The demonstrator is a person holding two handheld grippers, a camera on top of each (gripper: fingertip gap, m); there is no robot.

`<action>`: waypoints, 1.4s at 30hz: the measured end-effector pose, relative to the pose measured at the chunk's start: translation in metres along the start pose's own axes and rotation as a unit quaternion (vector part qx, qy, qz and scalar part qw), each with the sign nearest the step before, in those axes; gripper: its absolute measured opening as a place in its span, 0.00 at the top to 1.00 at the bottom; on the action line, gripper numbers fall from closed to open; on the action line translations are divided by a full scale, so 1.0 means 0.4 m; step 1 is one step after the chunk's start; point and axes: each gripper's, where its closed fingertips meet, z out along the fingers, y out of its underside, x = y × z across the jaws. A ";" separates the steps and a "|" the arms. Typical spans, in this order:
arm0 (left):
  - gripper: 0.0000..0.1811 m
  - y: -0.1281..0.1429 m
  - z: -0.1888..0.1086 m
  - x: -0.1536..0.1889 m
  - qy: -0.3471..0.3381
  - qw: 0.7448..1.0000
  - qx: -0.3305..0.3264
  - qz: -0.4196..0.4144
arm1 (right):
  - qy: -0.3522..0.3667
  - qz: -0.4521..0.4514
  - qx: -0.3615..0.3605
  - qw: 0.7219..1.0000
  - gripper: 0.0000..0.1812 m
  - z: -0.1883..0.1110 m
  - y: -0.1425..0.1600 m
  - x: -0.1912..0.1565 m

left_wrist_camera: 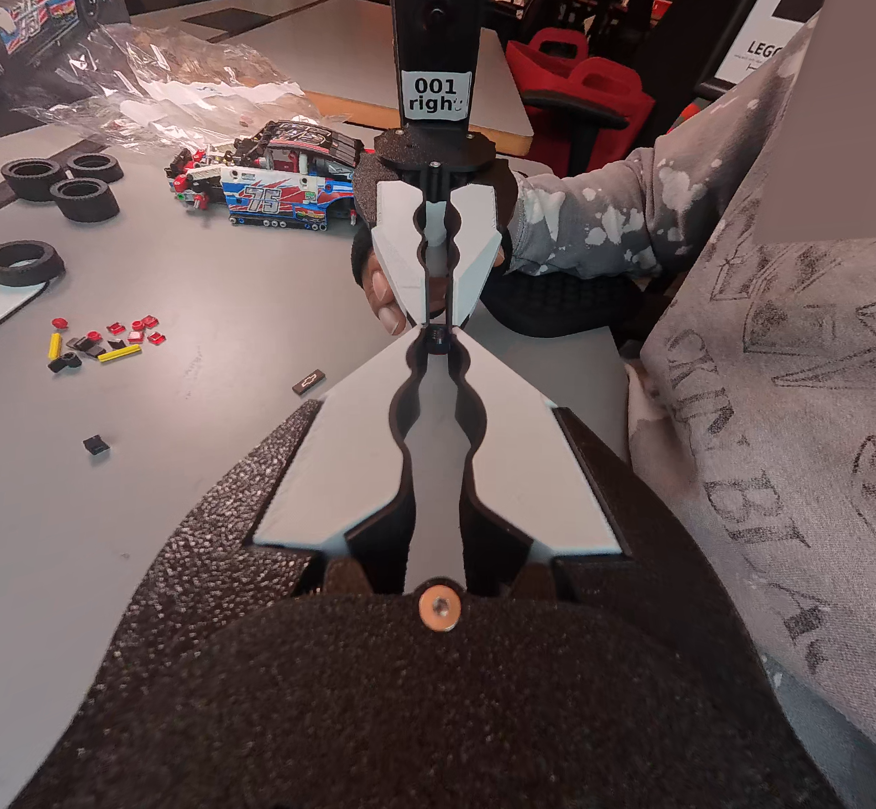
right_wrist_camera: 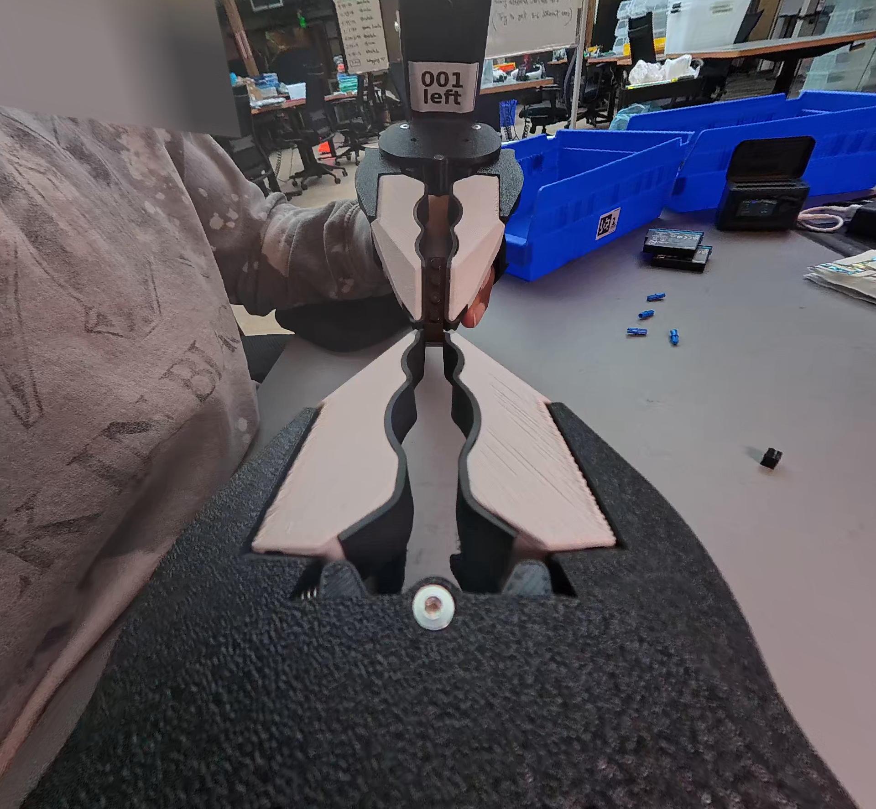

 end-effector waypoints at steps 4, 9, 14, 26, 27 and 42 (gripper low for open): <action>0.97 0.000 -0.004 0.001 -0.008 1.000 -0.009 0.013 | 0.000 -0.005 0.004 1.000 0.96 0.002 -0.006 -0.002; 0.97 0.016 -0.003 -0.002 -0.012 0.999 -0.032 0.018 | 0.007 -0.020 -0.028 0.999 0.96 0.007 0.014 0.002; 0.97 0.044 0.007 0.004 0.005 0.998 -0.054 0.011 | 0.016 -0.044 -0.070 0.996 0.96 0.013 0.046 -0.005; 0.97 0.100 0.027 0.023 0.003 0.992 -0.122 0.046 | -0.012 -0.046 -0.143 0.989 0.92 0.013 0.104 -0.033; 0.97 0.101 0.027 0.022 0.000 0.991 -0.125 0.049 | -0.008 -0.048 -0.143 0.988 0.94 0.014 0.105 -0.030; 0.97 0.091 0.018 -0.006 -0.016 0.994 -0.107 0.012 | 0.034 -0.072 -0.118 0.990 0.96 0.010 0.092 0.005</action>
